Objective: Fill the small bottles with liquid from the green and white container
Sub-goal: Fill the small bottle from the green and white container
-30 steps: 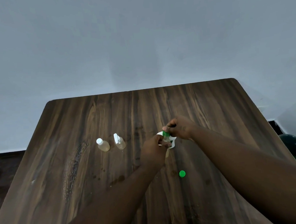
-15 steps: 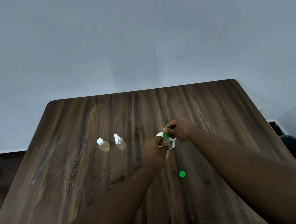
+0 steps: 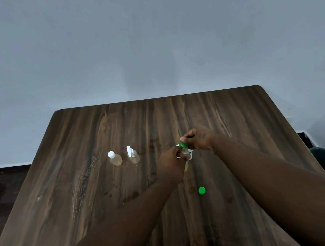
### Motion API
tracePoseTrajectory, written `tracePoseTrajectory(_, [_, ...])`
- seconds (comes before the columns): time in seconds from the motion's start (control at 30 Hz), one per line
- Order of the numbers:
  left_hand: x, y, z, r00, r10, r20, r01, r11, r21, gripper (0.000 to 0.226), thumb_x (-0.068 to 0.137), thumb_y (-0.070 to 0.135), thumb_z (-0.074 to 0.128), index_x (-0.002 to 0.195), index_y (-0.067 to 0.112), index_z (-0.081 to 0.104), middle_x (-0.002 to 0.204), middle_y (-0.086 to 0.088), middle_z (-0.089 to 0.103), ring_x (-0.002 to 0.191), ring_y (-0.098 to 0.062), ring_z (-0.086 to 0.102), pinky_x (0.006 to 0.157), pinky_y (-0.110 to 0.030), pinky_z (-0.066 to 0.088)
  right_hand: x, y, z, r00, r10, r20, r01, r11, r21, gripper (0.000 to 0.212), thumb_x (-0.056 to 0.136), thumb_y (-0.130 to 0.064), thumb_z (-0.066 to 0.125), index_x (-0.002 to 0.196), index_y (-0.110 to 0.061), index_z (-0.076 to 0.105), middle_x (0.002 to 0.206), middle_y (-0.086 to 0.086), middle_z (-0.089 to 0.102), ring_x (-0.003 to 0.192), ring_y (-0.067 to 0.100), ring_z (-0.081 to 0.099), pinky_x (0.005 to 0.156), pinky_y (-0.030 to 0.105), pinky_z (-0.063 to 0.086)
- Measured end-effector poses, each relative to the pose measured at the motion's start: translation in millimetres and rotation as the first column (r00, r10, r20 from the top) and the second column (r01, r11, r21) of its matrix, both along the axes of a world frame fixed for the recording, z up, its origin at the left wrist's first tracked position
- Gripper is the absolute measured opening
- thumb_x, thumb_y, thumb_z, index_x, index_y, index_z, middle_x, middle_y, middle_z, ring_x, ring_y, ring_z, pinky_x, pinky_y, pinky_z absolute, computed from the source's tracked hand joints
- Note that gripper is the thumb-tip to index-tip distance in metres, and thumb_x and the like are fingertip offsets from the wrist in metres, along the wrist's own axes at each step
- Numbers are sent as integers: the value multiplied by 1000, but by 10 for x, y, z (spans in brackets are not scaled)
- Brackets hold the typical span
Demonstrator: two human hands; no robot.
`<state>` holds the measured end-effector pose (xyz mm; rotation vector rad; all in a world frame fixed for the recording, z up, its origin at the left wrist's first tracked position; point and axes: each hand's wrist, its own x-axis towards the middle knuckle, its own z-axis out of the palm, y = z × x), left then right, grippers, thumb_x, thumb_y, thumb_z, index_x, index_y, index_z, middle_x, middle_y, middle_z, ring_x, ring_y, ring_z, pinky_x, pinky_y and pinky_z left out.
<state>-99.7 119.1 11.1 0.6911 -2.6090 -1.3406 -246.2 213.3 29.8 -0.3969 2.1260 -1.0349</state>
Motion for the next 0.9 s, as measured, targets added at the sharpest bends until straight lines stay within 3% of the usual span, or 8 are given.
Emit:
tracePoseTrajectory(0.2, [34, 13, -66, 1000, 19, 12, -19, 1000, 20, 11, 88, 34, 68, 93, 25, 73, 90, 7, 73, 83, -10, 66, 72, -35, 53, 61, -39, -92, 993, 7, -119, 1, 998, 64, 28, 91, -34, 69, 104, -11, 76, 91, 7, 76, 86, 19, 74, 89, 42, 59])
tracePoseTrajectory(0.27, [27, 1, -46, 1000, 17, 17, -17, 1000, 20, 13, 90, 35, 67, 92, 24, 73, 87, 8, 72, 79, -7, 64, 66, -26, 48, 88, -38, -54, 990, 15, -141, -6, 998, 59, 28, 92, -33, 67, 105, -10, 75, 92, 8, 76, 85, 19, 73, 87, 40, 59])
tracePoseTrajectory(0.33, [29, -13, -39, 1000, 22, 22, -22, 1000, 6, 12, 90, 36, 69, 93, 25, 72, 84, 11, 70, 76, -3, 60, 60, -16, 39, 111, -31, -48, 988, -11, -154, 14, 1000, 22, 26, 93, -32, 66, 102, -9, 76, 89, 7, 75, 80, 18, 73, 79, 35, 60])
tracePoseTrajectory(0.43, [33, -39, -42, 1000, 23, 14, -24, 1000, 13, 11, 89, 35, 71, 94, 25, 72, 86, 11, 70, 78, -2, 61, 61, -17, 39, 179, -17, -55, 983, -58, -177, 54, 998, -29, 25, 94, -30, 65, 97, -7, 75, 79, 3, 72, 70, 16, 69, 64, 27, 57])
tracePoseTrajectory(0.53, [32, -58, -13, 1000, 17, -9, -17, 1000, 7, 10, 90, 32, 71, 92, 23, 72, 87, 11, 71, 74, 3, 59, 60, -10, 37, 230, -14, -100, 967, -121, -226, 114, 993, -44, 23, 93, -35, 65, 86, -15, 75, 80, 4, 74, 77, 22, 71, 77, 41, 59])
tracePoseTrajectory(0.67, [48, -79, -3, 1000, 20, 5, -20, 1000, -6, 11, 91, 33, 69, 95, 24, 72, 92, 10, 73, 76, 3, 58, 60, -6, 36, 375, -54, -110, 919, -196, -343, 199, 980, -25, 30, 94, -38, 62, 93, -11, 76, 87, 6, 75, 83, 19, 68, 75, 33, 54])
tracePoseTrajectory(0.73, [47, -95, -16, 1000, 24, 10, -24, 1000, -7, 11, 91, 34, 69, 96, 24, 72, 95, 9, 73, 81, -1, 61, 63, -8, 39, 447, -83, -113, 895, -246, -373, 257, 966, -19, 31, 95, -40, 60, 95, -13, 76, 89, 4, 74, 85, 17, 67, 71, 27, 47])
tracePoseTrajectory(0.9, [56, -121, -30, 1000, 26, 9, -25, 999, -21, 19, 92, 38, 67, 99, 21, 71, 96, 8, 73, 87, -7, 65, 71, -26, 49, 566, -173, -130, 821, -330, -465, 385, 923, 26, 37, 95, -44, 56, 90, -14, 76, 84, 3, 73, 77, 18, 65, 64, 27, 46])
